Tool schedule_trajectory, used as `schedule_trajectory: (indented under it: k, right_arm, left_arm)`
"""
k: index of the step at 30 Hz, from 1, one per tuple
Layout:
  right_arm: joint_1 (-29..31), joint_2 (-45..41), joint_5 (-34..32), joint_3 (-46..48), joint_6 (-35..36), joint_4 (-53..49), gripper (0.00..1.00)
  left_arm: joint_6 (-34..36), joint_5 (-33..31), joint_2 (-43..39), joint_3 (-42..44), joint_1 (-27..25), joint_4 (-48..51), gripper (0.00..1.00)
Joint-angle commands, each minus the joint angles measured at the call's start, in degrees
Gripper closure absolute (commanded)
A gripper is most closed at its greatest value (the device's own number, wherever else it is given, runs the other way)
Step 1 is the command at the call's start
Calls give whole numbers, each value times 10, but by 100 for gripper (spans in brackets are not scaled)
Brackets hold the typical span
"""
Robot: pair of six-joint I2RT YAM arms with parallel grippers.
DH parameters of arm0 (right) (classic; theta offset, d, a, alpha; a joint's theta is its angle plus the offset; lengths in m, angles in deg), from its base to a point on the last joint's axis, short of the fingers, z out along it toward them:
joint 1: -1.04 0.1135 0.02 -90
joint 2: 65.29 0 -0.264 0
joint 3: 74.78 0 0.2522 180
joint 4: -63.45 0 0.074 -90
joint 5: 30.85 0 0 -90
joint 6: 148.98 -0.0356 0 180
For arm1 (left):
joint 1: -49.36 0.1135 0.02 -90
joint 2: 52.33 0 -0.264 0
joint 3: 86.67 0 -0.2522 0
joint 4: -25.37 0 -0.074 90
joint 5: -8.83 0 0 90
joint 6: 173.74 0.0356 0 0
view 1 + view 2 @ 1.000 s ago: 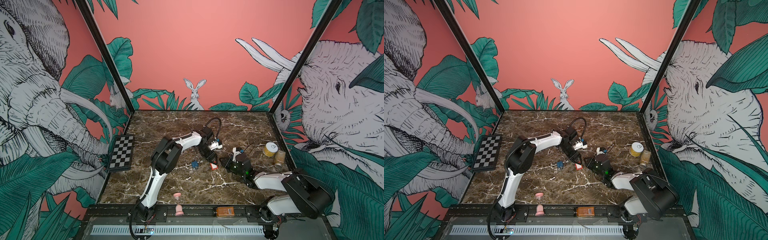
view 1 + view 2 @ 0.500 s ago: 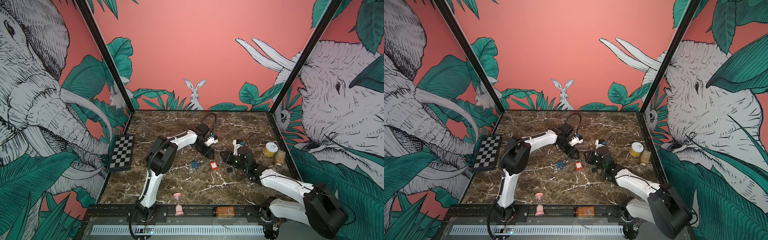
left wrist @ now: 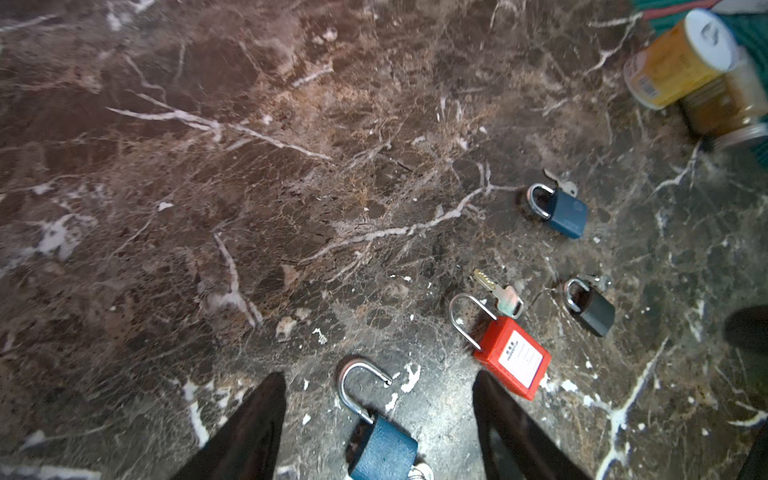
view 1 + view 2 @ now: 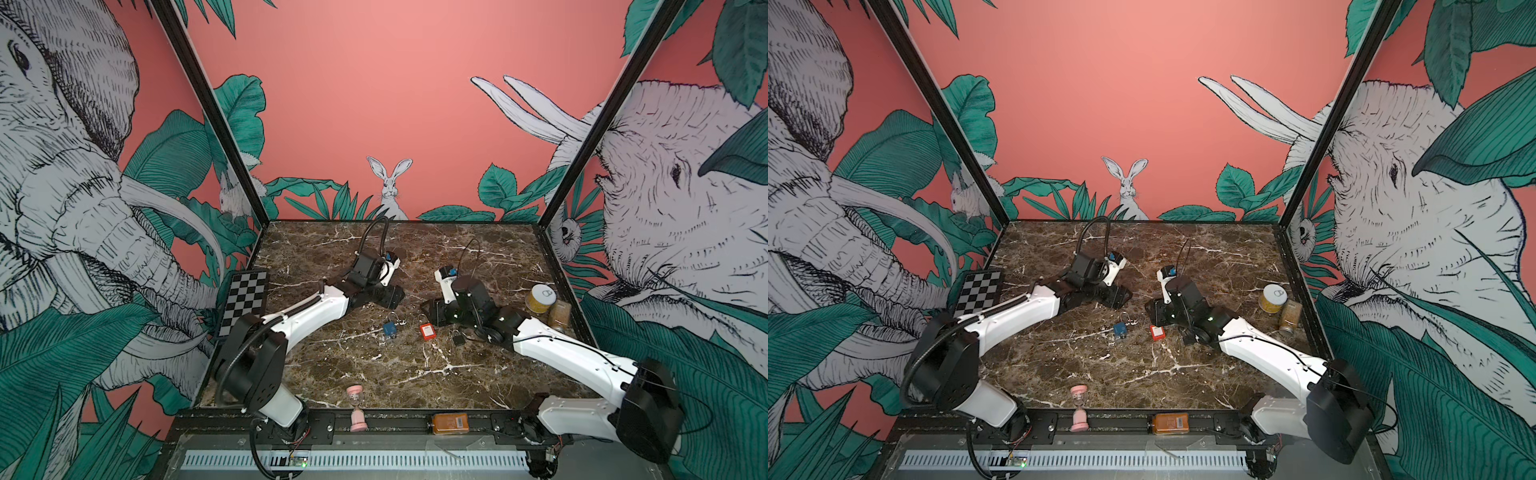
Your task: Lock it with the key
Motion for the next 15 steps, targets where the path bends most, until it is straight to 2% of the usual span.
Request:
schedule_trajectory:
  k: [1,2,3,4,8,10,15]
  right_arm:
    - [21,11,-43,-36,47,-60,40]
    - [22,9,-40,-39,46,-54,18]
    - [22,1,-34,-32,35,-37,3]
    - [19,-7,-30,-26,25,-24,2]
    - [-24,-42,32,16,-58,53,2]
    - [-52,-34,57,10,-100,39,2]
    - [-41,33,62,-75,-58,-72,2]
  left_arm:
    - [-72,-33,-73,59,0,-73,25]
    - [-90,-42,-93,77,0,-75,19]
    - [-101,-39,-114,91,1,-77,12]
    - [-107,-33,-129,100,3,-78,3]
    - [-117,-25,-187,155,4,-111,3]
    - [-124,-45,-206,169,6,-111,3]
    - [-133,-91,-233,203,8,-116,3]
